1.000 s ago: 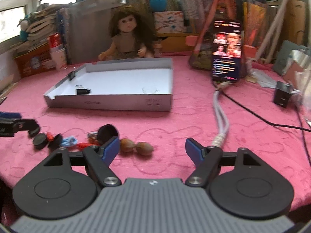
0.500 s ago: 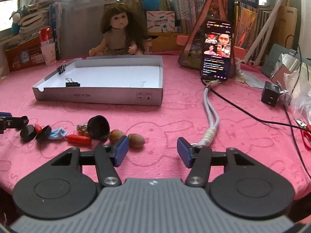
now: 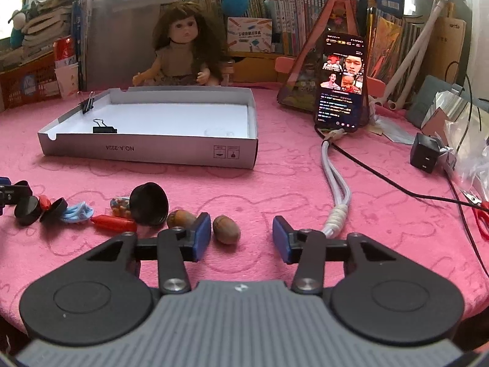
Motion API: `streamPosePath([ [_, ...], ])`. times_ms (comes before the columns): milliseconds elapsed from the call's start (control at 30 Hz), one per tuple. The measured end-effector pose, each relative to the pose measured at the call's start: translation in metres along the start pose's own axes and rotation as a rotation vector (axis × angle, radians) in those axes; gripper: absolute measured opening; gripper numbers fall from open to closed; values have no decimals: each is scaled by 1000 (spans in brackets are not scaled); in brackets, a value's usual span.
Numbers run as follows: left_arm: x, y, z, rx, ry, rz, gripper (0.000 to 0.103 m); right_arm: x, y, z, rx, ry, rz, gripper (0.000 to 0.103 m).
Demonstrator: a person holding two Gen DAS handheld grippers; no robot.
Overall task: Organize rigid objects
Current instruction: 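Grasp the black round lid with the left tool while the right tool grasps a brown acorn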
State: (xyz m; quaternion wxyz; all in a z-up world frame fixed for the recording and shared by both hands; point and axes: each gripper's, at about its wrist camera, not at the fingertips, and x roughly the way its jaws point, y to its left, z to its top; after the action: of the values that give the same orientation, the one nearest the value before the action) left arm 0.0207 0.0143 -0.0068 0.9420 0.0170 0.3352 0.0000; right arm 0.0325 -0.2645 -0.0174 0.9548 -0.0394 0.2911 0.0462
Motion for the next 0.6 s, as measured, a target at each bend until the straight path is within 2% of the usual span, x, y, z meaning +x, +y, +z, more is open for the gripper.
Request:
streamPosePath([
  [300,0,-1,-4,-1,-28,8,48,-4,2,-7,4,-32,-10,55],
  [367,-1,-2,-4,-3,-31,-3,40,-4,5,-8,-5,-38,-20,55],
  [433,-2,-4,-4,10,-36,-10,30,-4,8,-8,-18,-42,-28,45],
  [467,-3,-7,-4,17,-36,-3,30,-5,9,-7,-20,-41,-22,42],
  [533,-3,-10,-4,27,-37,8,30,-5,9,-7,-10,-35,-1,29],
  [600,-3,-11,-2,22,-32,7,30,-6,11,-6,-12,-30,11,23],
])
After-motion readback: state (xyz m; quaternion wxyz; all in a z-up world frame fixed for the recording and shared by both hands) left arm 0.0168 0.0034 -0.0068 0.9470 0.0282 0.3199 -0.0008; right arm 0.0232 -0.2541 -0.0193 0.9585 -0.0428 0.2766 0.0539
